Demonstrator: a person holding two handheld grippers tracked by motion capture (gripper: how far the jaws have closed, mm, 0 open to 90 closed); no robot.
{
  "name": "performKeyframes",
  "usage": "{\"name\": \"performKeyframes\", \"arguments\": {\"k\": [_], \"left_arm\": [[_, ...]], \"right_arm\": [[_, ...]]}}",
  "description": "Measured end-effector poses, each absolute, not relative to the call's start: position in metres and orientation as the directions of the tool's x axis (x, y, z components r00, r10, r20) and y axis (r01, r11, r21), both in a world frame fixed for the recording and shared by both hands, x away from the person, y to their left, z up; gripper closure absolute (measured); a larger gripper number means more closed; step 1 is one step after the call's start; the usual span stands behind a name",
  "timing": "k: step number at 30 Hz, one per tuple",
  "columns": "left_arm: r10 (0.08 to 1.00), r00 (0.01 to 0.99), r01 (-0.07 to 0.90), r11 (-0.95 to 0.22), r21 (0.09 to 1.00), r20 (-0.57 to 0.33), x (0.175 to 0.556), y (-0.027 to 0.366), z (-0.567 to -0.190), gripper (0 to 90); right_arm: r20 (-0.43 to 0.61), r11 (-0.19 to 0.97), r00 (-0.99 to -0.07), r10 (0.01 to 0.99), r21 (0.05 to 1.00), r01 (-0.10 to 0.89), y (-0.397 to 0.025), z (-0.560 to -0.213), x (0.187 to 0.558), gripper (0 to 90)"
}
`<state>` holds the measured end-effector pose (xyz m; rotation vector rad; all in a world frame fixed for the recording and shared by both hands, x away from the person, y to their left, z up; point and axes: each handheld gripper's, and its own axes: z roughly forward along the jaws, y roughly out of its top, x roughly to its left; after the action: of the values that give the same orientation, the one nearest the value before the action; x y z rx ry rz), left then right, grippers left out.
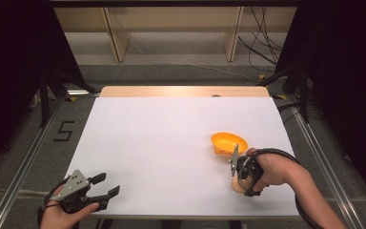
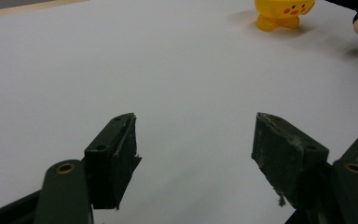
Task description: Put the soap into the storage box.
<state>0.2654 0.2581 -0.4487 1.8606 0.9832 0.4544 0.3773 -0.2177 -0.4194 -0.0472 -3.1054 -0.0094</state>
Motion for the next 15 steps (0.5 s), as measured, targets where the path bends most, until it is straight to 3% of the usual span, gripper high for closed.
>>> {"name": "performKeyframes", "arguments": {"k": [1,2,5,6,8,12,13,15], "left_arm": [[0.787,0.609,0.435,-0.227,0.871,-0.099,0.265,0.258,-0.449,30.4],[0.787,0.609,0.435,-0.227,0.871,-0.098,0.265,0.258,-0.449,30.4],[0.787,0.608,0.434,-0.225,0.873,-0.099,0.265,0.258,-0.449,30.4],[0.788,0.608,0.433,-0.225,0.873,-0.099,0.265,0.258,-0.449,30.4],[0.786,0.61,0.43,-0.221,0.875,-0.102,0.265,0.257,-0.449,30.4],[0.786,0.611,0.431,-0.228,0.873,-0.097,0.265,0.258,-0.449,30.4],[0.785,0.612,0.43,-0.229,0.873,-0.095,0.266,0.258,-0.449,30.4],[0.785,0.613,0.429,-0.229,0.874,-0.095,0.266,0.258,-0.448,30.4]], "right_arm": [[0.038,0.989,-0.989,0.146,-0.042,0.144,-0.218,-0.415,0.37,33.9],[0.044,0.999,-0.998,0.052,0.006,0.052,-0.219,-0.418,0.377,33.9],[0.043,0.998,-0.997,0.062,0.007,0.062,-0.221,-0.416,0.377,33.8],[0.035,0.994,-0.993,0.114,-0.008,0.113,-0.222,-0.414,0.375,33.9],[0.042,0.998,-0.997,0.062,0.011,0.062,-0.224,-0.414,0.379,33.9],[0.031,0.998,-0.997,0.067,0.013,0.068,-0.228,-0.411,0.381,33.9],[0.03,0.992,-0.991,0.127,-0.015,0.126,-0.228,-0.409,0.377,33.9],[0.037,0.99,-0.989,0.141,-0.02,0.14,-0.228,-0.408,0.378,33.9]]}}
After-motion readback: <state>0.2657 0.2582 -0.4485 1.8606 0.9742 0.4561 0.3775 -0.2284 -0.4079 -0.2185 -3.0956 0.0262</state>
